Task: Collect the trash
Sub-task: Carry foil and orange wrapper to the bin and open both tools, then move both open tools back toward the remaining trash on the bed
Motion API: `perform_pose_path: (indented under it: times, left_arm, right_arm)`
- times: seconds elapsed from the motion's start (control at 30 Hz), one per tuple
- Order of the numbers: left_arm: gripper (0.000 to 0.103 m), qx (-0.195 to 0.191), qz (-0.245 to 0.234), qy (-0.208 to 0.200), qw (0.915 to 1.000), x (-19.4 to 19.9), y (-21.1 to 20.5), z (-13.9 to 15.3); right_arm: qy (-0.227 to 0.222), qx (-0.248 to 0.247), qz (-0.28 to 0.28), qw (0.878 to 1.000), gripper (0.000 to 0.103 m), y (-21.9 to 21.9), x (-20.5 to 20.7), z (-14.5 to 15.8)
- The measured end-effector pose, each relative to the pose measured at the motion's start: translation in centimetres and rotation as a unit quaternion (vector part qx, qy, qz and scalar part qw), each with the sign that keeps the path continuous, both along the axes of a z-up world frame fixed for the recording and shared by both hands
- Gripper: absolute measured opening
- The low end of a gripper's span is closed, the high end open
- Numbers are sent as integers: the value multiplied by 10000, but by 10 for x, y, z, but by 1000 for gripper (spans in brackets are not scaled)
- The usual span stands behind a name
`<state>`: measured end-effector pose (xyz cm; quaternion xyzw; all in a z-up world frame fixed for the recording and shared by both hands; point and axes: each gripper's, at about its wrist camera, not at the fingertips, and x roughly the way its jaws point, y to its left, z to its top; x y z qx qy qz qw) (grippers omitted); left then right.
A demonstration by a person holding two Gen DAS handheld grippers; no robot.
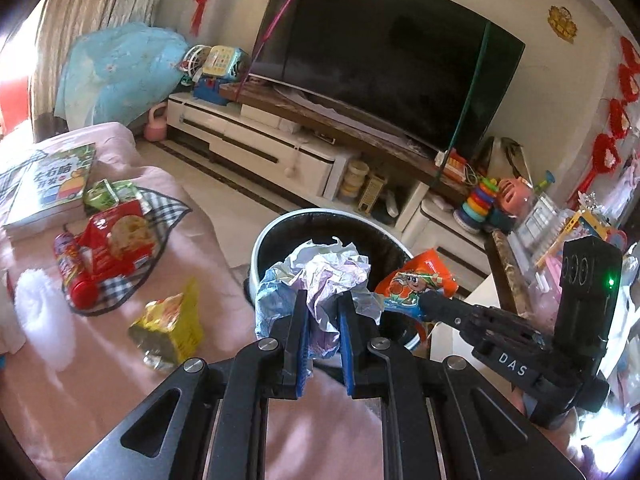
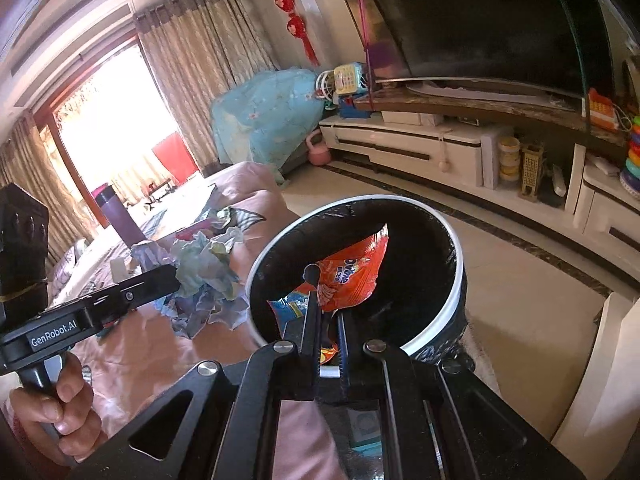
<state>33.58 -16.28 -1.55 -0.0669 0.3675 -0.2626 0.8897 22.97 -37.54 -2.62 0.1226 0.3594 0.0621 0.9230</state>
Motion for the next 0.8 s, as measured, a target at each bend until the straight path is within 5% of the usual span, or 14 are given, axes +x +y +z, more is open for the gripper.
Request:
perform_pose_path:
  times: [0.3,0.37,0.43,0.5,0.8]
  left_arm:
    - [14,73,-71,238,9997,37,-32,-14]
    - [27,117,-84,347,9993,44,-37,-18]
    - [35,166,-113,387,9990,47,-40,-21]
    - [44,211,-102,357,9991,45,-42,-20]
    - [56,164,75,287,9994,20,-19,-17]
  right_arm:
    - [213,-298,57,9993,11,-7,26,-7]
    - [276,-365,51,9989,12,-8,31,-10]
    - [375,-429,3,9984,22,-11,34,-13]
    - [406,-413,-57,9983,48,-15,34,-15]
    - [249,-204,-141,9994,76,-18,24,-8]
